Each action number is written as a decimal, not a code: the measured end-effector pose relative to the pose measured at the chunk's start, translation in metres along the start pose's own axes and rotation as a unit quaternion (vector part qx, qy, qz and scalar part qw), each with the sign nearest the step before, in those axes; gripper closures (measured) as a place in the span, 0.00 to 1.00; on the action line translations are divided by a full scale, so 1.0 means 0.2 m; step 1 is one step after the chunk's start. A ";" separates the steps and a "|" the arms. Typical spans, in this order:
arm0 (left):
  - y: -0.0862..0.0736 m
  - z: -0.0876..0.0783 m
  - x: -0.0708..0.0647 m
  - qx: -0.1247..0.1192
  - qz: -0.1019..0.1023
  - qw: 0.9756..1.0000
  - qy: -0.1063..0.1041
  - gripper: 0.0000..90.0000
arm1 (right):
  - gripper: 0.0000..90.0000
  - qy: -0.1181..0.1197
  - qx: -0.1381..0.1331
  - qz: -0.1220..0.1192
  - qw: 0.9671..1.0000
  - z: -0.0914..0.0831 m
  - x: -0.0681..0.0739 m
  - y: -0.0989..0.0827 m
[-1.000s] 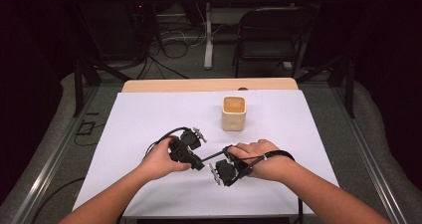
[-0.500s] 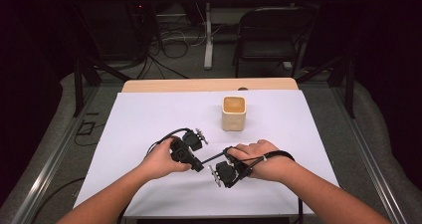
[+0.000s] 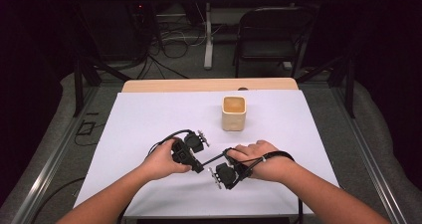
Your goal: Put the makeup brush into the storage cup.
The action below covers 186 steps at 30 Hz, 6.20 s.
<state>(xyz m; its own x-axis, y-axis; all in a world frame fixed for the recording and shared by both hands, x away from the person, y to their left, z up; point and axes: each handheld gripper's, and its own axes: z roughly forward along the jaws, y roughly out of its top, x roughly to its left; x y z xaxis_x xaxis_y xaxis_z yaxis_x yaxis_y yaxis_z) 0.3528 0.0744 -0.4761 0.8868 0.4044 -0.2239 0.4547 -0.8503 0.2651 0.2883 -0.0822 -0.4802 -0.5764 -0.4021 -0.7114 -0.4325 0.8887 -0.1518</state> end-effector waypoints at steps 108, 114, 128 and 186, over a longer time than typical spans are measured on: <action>-0.11 -0.12 0.06 -0.083 -0.021 0.995 0.052 0.95 | 0.47 -0.041 -0.043 0.112 0.992 -0.09 -0.06 -0.07; -0.13 -0.14 0.07 -0.091 -0.024 0.994 0.049 0.95 | 0.47 -0.039 -0.044 0.135 0.989 -0.10 -0.07 -0.09; -0.14 -0.15 0.07 -0.106 -0.025 0.993 0.048 0.95 | 0.46 -0.019 -0.053 0.188 0.981 -0.09 -0.08 -0.12; -0.24 -0.18 0.03 -0.273 -0.046 0.959 0.055 0.95 | 0.47 0.069 -0.248 0.603 0.755 -0.06 -0.18 -0.40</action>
<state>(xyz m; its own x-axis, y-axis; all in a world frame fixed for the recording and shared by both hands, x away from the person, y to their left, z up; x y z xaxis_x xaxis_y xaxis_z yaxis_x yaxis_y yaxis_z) 0.3397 0.1295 -0.4571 0.8310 0.5274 -0.1769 0.4800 -0.5189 0.7074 0.3355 -0.1406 -0.4349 -0.8110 0.5835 -0.0438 0.2776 0.4496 0.8490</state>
